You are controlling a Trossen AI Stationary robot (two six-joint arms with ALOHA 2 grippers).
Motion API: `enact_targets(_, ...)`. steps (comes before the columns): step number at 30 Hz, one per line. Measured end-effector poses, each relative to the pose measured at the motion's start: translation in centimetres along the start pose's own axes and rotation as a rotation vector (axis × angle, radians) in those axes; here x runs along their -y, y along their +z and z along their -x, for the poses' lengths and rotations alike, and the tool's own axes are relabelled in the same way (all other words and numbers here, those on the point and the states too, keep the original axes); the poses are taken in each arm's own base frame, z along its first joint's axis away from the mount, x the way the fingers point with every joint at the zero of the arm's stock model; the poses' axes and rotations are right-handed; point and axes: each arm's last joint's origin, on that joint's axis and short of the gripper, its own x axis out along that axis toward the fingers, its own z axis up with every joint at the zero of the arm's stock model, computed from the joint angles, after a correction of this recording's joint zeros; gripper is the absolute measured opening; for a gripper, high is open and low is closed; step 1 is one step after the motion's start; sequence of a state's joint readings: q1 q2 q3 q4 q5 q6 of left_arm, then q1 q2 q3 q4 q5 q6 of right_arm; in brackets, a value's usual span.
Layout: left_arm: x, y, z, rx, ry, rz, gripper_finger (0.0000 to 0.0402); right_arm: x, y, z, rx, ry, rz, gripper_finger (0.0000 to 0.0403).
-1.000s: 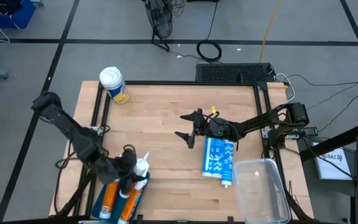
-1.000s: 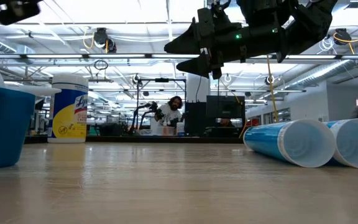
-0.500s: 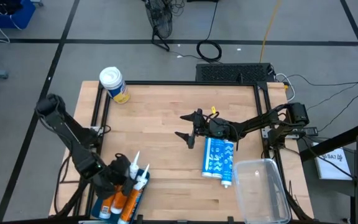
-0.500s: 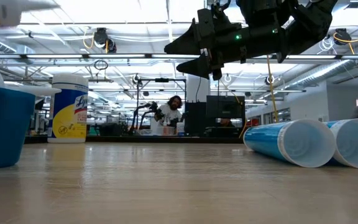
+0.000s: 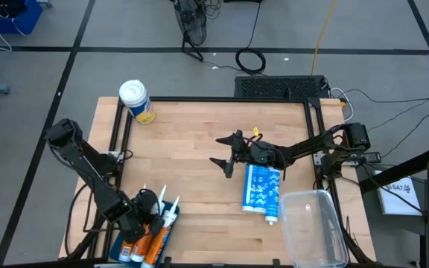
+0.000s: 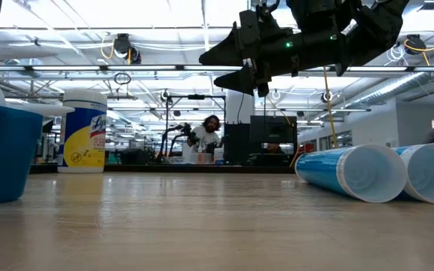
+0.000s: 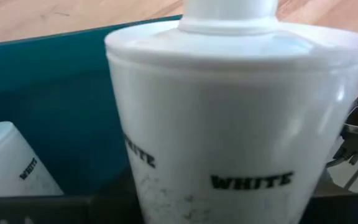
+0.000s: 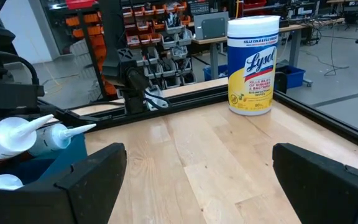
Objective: Pick & place silicon tubes, Sealant and Lysol wipes
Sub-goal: Put the orange sealant into the blue bin, then put the left blue sealant into the transparent bin
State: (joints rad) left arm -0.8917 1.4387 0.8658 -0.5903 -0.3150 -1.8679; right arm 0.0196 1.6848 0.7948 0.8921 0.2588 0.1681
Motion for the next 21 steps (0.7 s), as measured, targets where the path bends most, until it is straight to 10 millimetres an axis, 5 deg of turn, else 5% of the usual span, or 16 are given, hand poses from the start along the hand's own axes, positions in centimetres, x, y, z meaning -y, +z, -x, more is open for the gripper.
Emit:
enact_targets(3,0.0,0.0,0.0,-0.001,0.001,0.0,0.0201,0.0,0.0,0.0,0.0,0.0,0.0,0.038)
enact_targets(12,0.1,0.2,0.5,-0.016,-0.015,-0.028,0.0386,0.0,0.0,0.0,-0.004,-0.001,-0.001,0.038)
enact_targets(21,0.8,3.1,4.0,0.088,-0.172,-0.37,0.0342,-0.3,0.4,0.3,0.003,0.034,0.013,0.038)
